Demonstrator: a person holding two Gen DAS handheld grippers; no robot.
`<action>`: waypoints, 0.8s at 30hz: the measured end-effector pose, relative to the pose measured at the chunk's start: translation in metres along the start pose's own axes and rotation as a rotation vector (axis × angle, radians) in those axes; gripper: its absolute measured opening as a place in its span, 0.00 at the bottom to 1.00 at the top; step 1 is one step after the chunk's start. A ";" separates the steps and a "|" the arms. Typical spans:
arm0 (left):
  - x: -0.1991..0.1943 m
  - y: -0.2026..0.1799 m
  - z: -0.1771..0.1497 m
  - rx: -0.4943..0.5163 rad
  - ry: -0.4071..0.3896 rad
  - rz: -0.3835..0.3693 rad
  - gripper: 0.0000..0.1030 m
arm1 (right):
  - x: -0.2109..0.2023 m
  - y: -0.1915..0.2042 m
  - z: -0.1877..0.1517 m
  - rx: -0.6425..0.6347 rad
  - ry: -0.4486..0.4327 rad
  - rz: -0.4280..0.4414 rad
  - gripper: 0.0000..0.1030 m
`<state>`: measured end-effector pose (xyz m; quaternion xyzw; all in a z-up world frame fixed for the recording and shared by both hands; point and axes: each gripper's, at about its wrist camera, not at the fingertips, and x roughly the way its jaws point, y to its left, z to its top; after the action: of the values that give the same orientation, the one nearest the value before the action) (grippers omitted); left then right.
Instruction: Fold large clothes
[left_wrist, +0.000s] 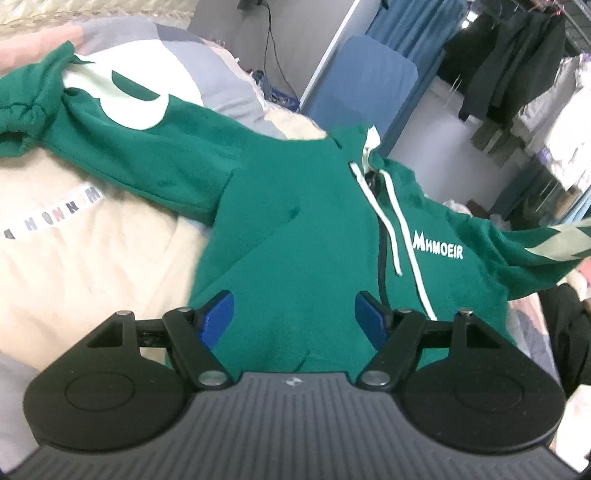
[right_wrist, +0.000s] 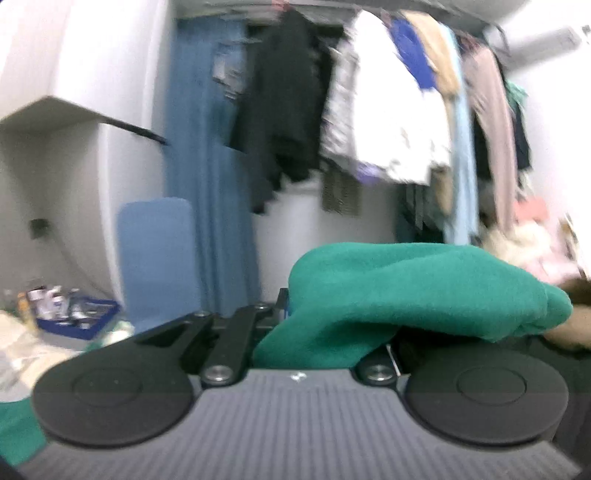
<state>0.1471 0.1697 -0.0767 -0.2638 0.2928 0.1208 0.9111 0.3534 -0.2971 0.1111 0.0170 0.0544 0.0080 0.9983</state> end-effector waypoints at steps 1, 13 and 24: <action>-0.004 0.003 0.001 -0.002 -0.007 -0.007 0.74 | -0.008 0.014 0.002 -0.019 -0.013 0.015 0.15; -0.030 0.033 0.009 -0.077 -0.056 -0.065 0.74 | -0.120 0.190 -0.080 -0.234 0.014 0.246 0.16; -0.015 0.057 0.015 -0.123 -0.041 -0.075 0.74 | -0.139 0.233 -0.215 -0.331 0.369 0.460 0.20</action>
<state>0.1207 0.2240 -0.0811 -0.3275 0.2561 0.1098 0.9028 0.1882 -0.0599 -0.0798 -0.1353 0.2271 0.2448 0.9329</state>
